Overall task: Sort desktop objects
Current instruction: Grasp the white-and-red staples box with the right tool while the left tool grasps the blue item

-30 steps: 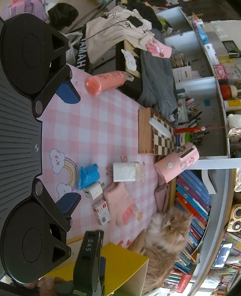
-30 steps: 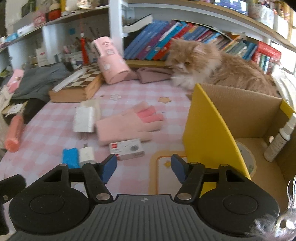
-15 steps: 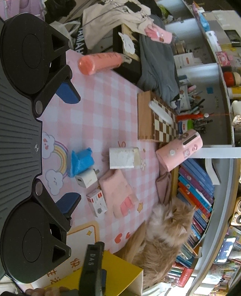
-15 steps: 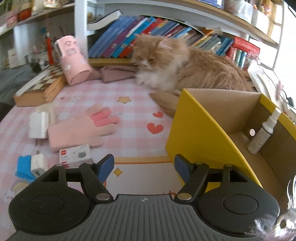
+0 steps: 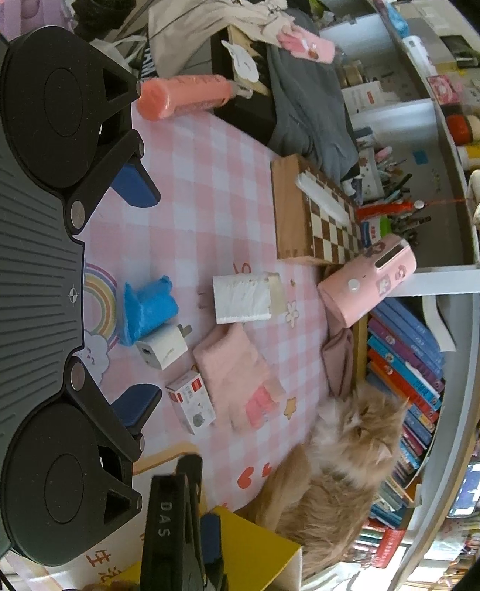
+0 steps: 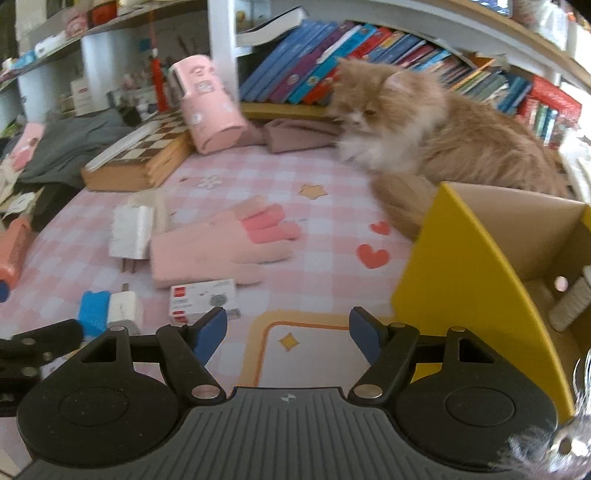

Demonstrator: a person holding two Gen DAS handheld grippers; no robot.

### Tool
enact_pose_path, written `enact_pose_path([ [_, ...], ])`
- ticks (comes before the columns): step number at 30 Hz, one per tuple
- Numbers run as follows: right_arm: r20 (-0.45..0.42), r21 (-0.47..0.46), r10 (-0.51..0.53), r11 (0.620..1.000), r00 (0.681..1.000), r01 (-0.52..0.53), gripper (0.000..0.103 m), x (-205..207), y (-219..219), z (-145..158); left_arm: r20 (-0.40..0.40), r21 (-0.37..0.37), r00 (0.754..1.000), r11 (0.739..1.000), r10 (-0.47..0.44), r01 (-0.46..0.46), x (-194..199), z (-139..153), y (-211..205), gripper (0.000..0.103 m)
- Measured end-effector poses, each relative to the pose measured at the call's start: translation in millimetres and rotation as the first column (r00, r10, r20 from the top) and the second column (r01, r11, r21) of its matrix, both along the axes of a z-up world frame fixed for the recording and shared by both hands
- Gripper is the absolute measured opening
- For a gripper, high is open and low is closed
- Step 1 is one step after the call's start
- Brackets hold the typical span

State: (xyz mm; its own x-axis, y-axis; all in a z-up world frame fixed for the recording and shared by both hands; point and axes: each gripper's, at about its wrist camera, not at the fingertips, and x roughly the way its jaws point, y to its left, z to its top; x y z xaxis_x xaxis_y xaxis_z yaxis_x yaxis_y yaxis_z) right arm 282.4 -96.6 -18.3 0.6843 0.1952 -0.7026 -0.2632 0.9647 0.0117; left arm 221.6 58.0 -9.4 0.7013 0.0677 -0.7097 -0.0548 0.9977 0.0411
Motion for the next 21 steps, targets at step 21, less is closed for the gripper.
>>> enact_pose_path([
  [21, -0.118, -0.032, 0.277, 0.959, 0.953, -0.283, 0.070, 44, 60, -32, -0.054, -0.006, 0.997, 0.998, 0.063, -0.064, 12, -9, 15, 0.100],
])
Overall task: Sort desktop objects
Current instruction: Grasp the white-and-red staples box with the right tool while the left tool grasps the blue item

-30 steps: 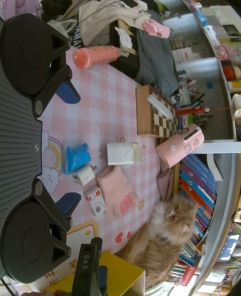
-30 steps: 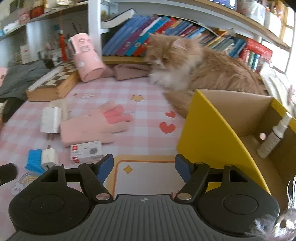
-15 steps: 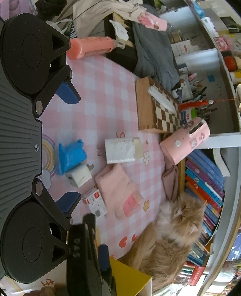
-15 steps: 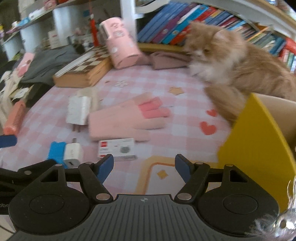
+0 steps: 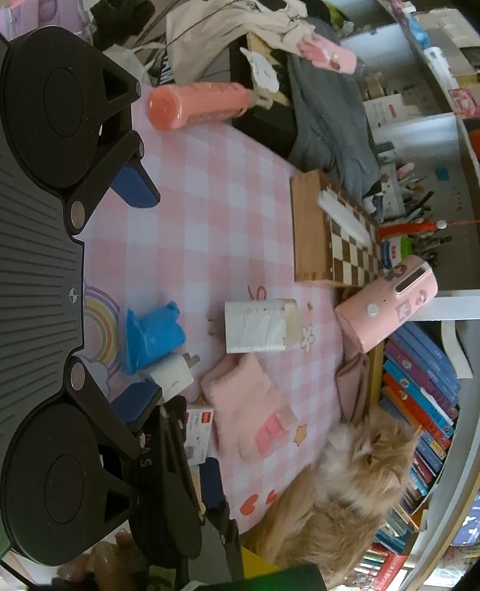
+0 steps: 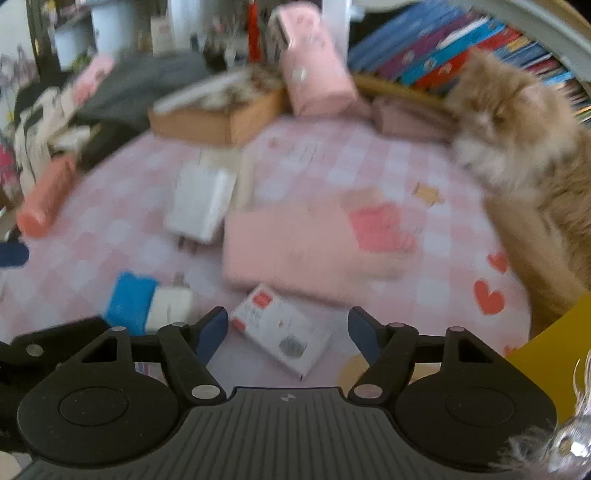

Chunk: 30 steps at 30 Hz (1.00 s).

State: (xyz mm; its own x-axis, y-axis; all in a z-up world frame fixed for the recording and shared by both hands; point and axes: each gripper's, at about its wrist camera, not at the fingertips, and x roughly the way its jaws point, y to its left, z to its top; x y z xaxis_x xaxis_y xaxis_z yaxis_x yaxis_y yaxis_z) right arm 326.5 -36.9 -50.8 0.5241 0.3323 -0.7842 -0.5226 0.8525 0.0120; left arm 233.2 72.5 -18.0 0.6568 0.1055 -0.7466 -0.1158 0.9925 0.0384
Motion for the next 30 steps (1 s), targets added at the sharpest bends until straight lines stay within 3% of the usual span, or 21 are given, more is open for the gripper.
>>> enact_pose_path([
  [3, 0.010, 0.019, -0.010, 1.000, 1.000, 0.010, 0.065, 1, -2, -2, -0.012, -0.010, 1.000, 1.000, 0.003, -0.003, 3, -3, 0, 0.100],
  [4, 0.019, 0.022, -0.010, 1.000, 1.000, 0.010, 0.055, 1, -3, -2, -0.015, -0.014, 1.000, 1.000, 0.003, -0.003, 4, -4, 0, 0.100],
  [9, 0.022, 0.030, -0.051, 0.998, 0.998, 0.051, 0.055, 0, -18, -2, -0.026, -0.007, 0.999, 1.000, -0.026, 0.025, 10, -12, -6, 0.097],
  [11, 0.022, 0.024, -0.057, 0.998, 0.998, 0.056, 0.055, -2, -24, -1, -0.065, 0.033, 0.997, 0.999, -0.039, 0.041, 15, -18, -12, 0.084],
  [14, 0.018, 0.019, -0.065, 0.998, 0.998, 0.065, 0.055, -6, -33, 0, -0.094, 0.068, 0.993, 0.995, -0.066, 0.072, 21, -25, -18, 0.074],
  [21, 0.015, 0.011, -0.063, 0.998, 0.998, 0.063, 0.055, -14, -41, 0, -0.069, 0.073, 0.994, 0.993, -0.086, 0.091, 29, -25, -23, 0.069],
  [30, 0.010, 0.007, -0.054, 0.998, 0.998, 0.054, 0.056, -17, -45, 0, -0.049, 0.051, 0.994, 0.994, -0.099, 0.101, 38, -26, -19, 0.040],
])
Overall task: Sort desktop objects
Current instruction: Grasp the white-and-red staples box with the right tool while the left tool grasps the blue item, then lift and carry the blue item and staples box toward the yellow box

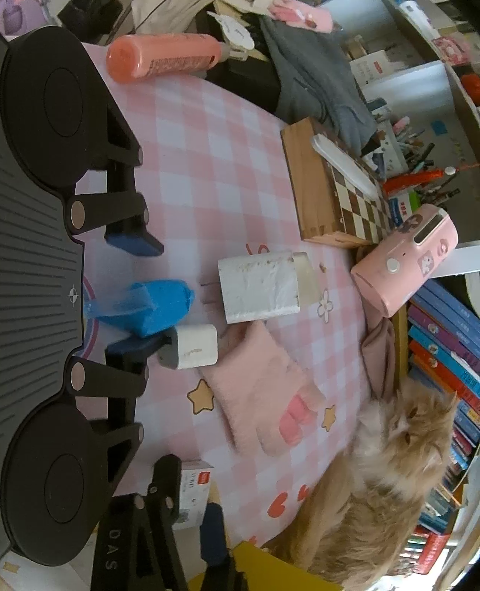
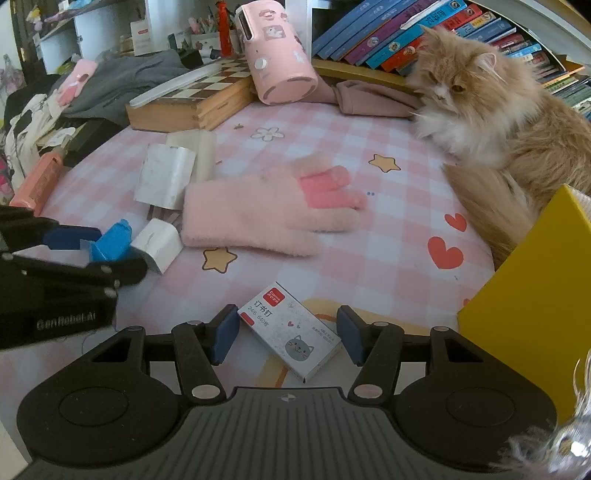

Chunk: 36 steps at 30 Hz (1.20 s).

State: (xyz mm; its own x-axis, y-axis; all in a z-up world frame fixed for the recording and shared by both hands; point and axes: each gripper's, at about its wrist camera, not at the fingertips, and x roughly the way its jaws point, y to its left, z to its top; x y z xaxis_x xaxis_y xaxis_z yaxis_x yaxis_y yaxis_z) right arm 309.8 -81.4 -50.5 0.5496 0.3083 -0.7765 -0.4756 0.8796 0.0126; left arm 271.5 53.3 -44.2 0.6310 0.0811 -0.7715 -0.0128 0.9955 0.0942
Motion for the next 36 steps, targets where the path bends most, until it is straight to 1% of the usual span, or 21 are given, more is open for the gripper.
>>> enact_pose_path([
  [1, -0.002, -0.001, 0.002, 1.000, 1.000, -0.002, 0.055, -1, -1, 0, 0.002, -0.008, 1.000, 1.000, -0.003, 0.003, 0, 0, 1, 0.031],
  [2, -0.004, -0.001, 0.004, 1.000, 1.000, -0.004, 0.055, -1, -1, 0, 0.003, -0.021, 1.000, 1.000, -0.009, 0.009, 1, 0, 2, 0.026],
  [5, -0.007, -0.003, 0.005, 1.000, 1.000, -0.005, 0.054, -2, -2, 1, 0.001, -0.048, 1.000, 0.999, -0.015, 0.015, -1, 2, 4, 0.025],
  [8, -0.016, 0.007, -0.011, 1.000, 1.000, 0.011, 0.054, -4, -4, 3, 0.024, -0.051, 0.999, 0.998, -0.031, 0.032, -10, 11, 5, 0.024],
  [10, 0.003, 0.013, -0.027, 1.000, 1.000, 0.027, 0.054, -6, -6, 8, 0.034, -0.059, 0.999, 0.997, -0.038, 0.040, -17, 18, 6, 0.024],
  [16, 0.058, 0.051, -0.085, 0.995, 0.995, 0.082, 0.054, -17, -14, 30, 0.078, -0.104, 0.996, 0.993, -0.043, 0.051, -40, 41, 18, 0.024],
  [19, 0.086, 0.064, -0.111, 0.992, 0.990, 0.106, 0.054, -26, -17, 43, 0.112, -0.133, 0.992, 0.989, -0.052, 0.067, -49, 55, 24, 0.024],
  [24, 0.106, 0.086, -0.142, 0.987, 0.984, 0.133, 0.054, -41, -19, 61, 0.170, -0.167, 0.983, 0.982, -0.063, 0.092, -62, 76, 31, 0.024],
  [31, 0.091, 0.130, -0.190, 0.976, 0.978, 0.177, 0.054, -62, -14, 73, 0.195, -0.185, 0.976, 0.974, -0.092, 0.129, -82, 85, 38, 0.024],
  [36, 0.086, 0.129, -0.182, 0.977, 0.980, 0.171, 0.054, -82, -3, 75, 0.207, -0.209, 0.973, 0.967, -0.102, 0.146, -96, 89, 45, 0.024],
])
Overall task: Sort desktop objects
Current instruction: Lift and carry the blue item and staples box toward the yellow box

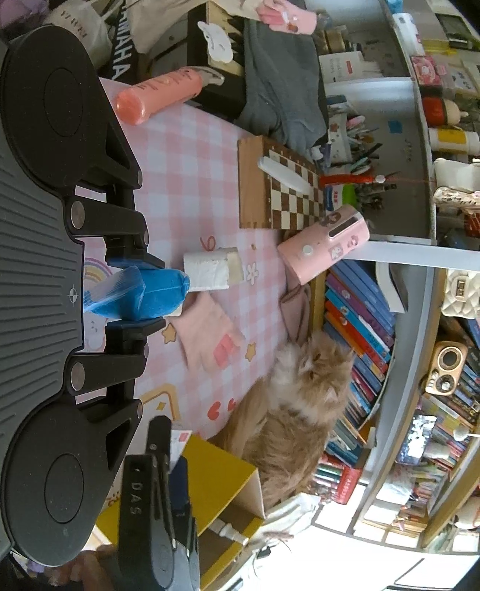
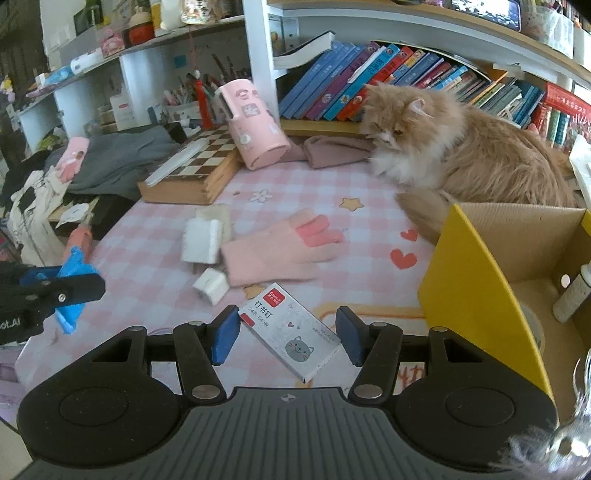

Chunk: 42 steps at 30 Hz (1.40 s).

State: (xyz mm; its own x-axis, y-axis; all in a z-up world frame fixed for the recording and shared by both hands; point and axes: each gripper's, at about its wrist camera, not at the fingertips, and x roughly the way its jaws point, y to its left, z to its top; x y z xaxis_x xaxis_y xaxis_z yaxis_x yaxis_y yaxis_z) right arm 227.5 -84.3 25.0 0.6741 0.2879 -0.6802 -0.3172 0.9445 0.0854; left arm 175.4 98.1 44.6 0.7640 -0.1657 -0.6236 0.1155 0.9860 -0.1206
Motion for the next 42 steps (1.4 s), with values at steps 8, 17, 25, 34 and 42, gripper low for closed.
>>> enact_pose_path([
  [8, -0.003, 0.001, 0.004, 1.000, 1.000, -0.004, 0.054, -29, 11, 7, -0.001, -0.058, 1.000, 0.998, -0.016, 0.016, -29, 6, 11, 0.024],
  [17, -0.037, 0.020, -0.007, 1.000, 0.999, 0.008, 0.054, -73, 20, 5, -0.028, -0.070, 0.998, 0.996, -0.060, 0.058, -62, 2, 13, 0.024],
  [25, -0.037, 0.027, -0.038, 0.999, 0.999, 0.039, 0.054, -108, 22, 3, -0.026, -0.061, 0.994, 0.992, -0.110, 0.108, -90, 3, 12, 0.024],
  [34, -0.057, 0.038, -0.087, 0.995, 0.995, 0.090, 0.054, -144, 24, -4, -0.041, -0.048, 0.982, 0.982, -0.185, 0.183, -114, -1, 9, 0.024],
  [42, -0.065, 0.035, -0.168, 0.985, 0.984, 0.171, 0.054, -178, 19, -7, -0.055, -0.055, 0.952, 0.953, -0.301, 0.298, -125, -6, -3, 0.024],
])
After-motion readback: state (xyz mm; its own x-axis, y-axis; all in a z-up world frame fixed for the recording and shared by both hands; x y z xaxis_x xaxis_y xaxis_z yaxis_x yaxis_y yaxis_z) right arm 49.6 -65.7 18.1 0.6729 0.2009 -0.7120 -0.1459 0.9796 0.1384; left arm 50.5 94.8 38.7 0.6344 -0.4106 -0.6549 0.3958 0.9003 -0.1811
